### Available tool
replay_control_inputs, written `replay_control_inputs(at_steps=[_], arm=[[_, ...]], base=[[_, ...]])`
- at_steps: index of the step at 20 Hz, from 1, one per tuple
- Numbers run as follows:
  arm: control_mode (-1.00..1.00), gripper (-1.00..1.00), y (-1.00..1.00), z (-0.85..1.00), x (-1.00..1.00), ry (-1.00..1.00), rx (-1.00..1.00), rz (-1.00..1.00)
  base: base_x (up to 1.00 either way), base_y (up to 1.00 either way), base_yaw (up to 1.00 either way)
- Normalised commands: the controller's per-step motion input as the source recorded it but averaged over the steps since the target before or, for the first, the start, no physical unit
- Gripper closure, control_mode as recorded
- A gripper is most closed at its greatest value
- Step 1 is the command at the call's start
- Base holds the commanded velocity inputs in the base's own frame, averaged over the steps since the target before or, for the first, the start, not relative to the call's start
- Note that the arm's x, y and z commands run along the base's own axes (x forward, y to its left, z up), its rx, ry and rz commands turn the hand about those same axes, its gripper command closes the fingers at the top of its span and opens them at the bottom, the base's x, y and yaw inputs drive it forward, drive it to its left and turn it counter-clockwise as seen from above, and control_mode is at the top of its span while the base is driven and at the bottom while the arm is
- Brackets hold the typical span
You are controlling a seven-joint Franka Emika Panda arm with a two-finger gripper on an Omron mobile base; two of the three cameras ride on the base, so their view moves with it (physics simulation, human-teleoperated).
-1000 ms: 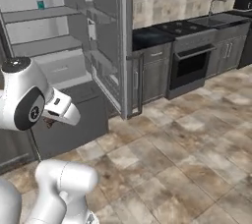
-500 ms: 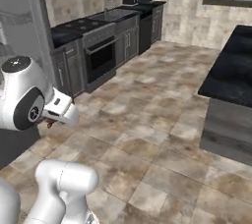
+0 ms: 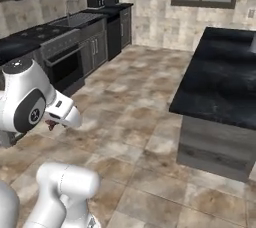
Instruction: Take the fish from the fridge and place it on the digital scale on the counter by the fridge. Wait a few seconds for a reading, then move it to the plate on the dining counter.
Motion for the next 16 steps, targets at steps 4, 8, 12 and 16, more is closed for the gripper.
replay_control_inputs(at_steps=[4,8,12,16], arm=[[1.00,1.00,0.00,0.00,0.00,0.00,0.00,0.00],[1.00,1.00,0.00,0.00,0.00,0.00,0.00,0.00],[1.00,1.00,0.00,0.00,0.00,0.00,0.00,0.00],[1.00,1.00,0.00,0.00,0.00,0.00,0.00,0.00]], base=[[1.00,0.00,-0.02],[1.00,0.02,0.09],[1.00,0.13,0.29],[1.00,0.11,0.45]])
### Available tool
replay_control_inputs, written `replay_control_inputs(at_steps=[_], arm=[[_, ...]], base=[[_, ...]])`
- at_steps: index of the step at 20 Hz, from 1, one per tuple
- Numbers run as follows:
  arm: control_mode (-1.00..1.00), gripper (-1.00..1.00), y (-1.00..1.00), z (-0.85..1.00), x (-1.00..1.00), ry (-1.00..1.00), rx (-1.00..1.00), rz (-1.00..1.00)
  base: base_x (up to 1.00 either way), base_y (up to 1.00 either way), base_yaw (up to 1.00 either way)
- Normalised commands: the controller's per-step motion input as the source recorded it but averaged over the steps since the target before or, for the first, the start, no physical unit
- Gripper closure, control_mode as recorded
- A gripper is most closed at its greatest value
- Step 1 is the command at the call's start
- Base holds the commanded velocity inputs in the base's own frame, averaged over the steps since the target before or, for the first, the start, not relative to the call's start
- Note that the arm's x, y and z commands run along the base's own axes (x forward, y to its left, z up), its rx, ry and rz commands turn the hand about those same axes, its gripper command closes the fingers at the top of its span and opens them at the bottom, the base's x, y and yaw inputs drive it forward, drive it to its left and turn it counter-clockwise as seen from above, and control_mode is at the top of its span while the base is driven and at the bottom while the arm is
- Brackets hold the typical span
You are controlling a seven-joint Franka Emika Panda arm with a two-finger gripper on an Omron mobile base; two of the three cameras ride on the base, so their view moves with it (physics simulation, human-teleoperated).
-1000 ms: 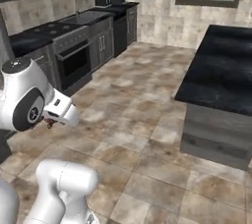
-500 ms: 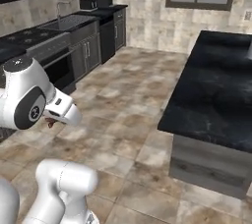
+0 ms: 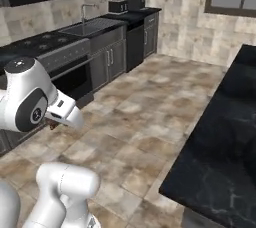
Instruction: Take the fish from the fridge and place it on the digital scale on the counter by the fridge. Wait a few seconds for a reading, then move it to the plate on the dining counter.
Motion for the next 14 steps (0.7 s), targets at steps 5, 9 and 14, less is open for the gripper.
replay_control_inputs(at_steps=[5,9,14], arm=[[1.00,1.00,0.00,0.00,0.00,0.00,0.00,0.00],[1.00,1.00,0.00,0.00,0.00,0.00,0.00,0.00],[1.00,1.00,0.00,0.00,0.00,0.00,0.00,0.00]], base=[[1.00,0.14,0.63],[0.93,0.23,0.72],[0.92,0.23,0.71]])
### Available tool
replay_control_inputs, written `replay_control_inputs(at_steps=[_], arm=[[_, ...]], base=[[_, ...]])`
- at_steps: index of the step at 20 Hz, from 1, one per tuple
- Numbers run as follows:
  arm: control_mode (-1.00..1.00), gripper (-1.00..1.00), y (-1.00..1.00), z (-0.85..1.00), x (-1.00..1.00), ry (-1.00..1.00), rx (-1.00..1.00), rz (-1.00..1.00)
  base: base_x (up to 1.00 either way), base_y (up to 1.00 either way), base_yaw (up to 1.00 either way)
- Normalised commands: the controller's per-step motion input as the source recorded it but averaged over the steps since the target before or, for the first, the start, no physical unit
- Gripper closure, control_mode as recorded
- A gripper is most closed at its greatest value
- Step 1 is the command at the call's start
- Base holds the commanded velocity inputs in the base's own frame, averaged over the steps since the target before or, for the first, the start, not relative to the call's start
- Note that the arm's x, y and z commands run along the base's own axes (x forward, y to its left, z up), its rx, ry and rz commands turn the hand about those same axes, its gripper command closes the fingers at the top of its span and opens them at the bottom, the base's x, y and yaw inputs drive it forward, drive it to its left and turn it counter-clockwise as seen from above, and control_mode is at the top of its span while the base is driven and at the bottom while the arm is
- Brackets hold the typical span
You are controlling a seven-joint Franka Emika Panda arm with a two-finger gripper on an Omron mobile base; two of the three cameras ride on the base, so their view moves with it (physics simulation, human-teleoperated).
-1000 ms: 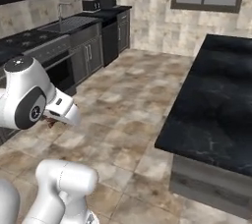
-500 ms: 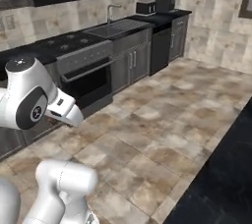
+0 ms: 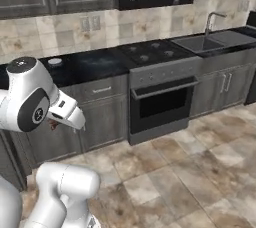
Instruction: Take the fish from the fridge and place it on the digital scale on the counter by the fridge. Wait a few seconds for a reading, then move it to the plate on the dining counter.
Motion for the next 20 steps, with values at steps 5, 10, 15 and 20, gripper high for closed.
replay_control_inputs(at_steps=[5,10,15,20], arm=[[1.00,1.00,0.00,0.00,0.00,0.00,0.00,0.00],[1.00,1.00,0.00,0.00,0.00,0.00,0.00,0.00],[1.00,1.00,0.00,0.00,0.00,0.00,0.00,0.00],[1.00,1.00,0.00,0.00,0.00,0.00,0.00,0.00]], base=[[1.00,0.14,0.64],[0.99,0.00,0.56],[0.75,-0.29,0.51],[0.50,-0.51,0.49]])
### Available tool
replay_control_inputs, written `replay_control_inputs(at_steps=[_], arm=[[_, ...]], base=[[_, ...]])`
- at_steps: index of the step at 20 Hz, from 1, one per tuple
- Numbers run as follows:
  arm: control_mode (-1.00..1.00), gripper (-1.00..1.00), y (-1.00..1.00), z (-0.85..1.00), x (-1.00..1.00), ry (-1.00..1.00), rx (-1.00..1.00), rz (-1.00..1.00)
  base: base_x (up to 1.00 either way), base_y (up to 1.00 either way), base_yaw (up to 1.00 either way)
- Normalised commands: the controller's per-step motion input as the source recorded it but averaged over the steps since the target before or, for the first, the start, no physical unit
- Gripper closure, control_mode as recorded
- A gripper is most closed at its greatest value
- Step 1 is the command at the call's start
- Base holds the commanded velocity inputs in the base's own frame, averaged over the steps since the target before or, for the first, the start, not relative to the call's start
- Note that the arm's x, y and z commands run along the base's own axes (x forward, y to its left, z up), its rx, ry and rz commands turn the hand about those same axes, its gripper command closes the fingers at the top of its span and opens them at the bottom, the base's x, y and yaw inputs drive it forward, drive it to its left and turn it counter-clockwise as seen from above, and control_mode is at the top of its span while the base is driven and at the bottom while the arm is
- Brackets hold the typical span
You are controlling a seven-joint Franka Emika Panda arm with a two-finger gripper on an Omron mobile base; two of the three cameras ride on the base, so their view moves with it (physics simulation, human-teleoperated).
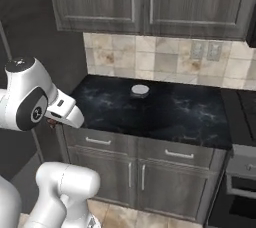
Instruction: Take the fish from the fridge and place it on the digital scale on the counter by the fridge. Wait a few seconds for a reading, then move it to the plate on the dining counter.
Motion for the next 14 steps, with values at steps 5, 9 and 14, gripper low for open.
replay_control_inputs(at_steps=[5,9,14], arm=[[1.00,1.00,0.00,0.00,0.00,0.00,0.00,0.00],[1.00,1.00,0.00,0.00,0.00,0.00,0.00,0.00],[1.00,1.00,0.00,0.00,0.00,0.00,0.00,0.00]], base=[[0.48,-0.54,0.40],[0.55,-0.49,0.29],[0.60,-0.42,0.21]])
